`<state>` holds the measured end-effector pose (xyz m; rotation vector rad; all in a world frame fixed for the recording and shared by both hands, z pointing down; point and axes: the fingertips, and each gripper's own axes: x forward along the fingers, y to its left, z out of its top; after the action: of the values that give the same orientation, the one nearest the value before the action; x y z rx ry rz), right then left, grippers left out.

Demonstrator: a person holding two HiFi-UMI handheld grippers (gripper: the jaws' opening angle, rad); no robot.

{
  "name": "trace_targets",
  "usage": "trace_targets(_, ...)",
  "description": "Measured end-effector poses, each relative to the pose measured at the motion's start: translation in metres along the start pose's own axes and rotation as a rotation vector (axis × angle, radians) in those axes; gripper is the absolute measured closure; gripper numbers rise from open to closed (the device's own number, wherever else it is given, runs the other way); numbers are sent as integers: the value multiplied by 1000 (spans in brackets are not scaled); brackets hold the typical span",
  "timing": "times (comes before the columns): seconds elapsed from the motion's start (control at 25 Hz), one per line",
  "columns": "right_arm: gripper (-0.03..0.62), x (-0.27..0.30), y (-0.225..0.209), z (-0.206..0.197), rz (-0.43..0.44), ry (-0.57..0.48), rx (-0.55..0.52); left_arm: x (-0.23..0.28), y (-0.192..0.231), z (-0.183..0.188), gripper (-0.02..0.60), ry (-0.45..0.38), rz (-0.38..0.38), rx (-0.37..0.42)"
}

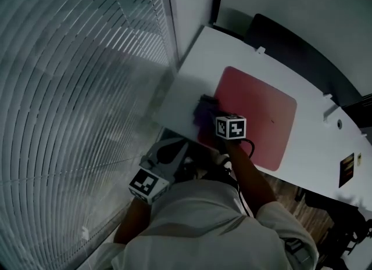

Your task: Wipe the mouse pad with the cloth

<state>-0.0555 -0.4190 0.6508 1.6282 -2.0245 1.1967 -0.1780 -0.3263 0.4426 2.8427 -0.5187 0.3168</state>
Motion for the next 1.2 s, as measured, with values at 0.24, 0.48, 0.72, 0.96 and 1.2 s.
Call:
trace_targets(0.24,546,-26,-50,-28,-97,14,80,8,-11,2,581,22,-60,-1)
trace_targets(0.48,546,-70,-104,-53,-129,-13,175,50,-42,3,581,40,-132,42)
trace_targets(0.72,546,-142,-172,-85,-178,-44,224,102,-114,6,581,58,-178,65)
trace_targets(0.96,546,-220,-246,-128,-235,-53,253,133,-192,0,581,60,-177,70)
trace_targets(1.2,546,-283,-304,-158,-279,-70,282,154,-246,-2,581,47,-159,64)
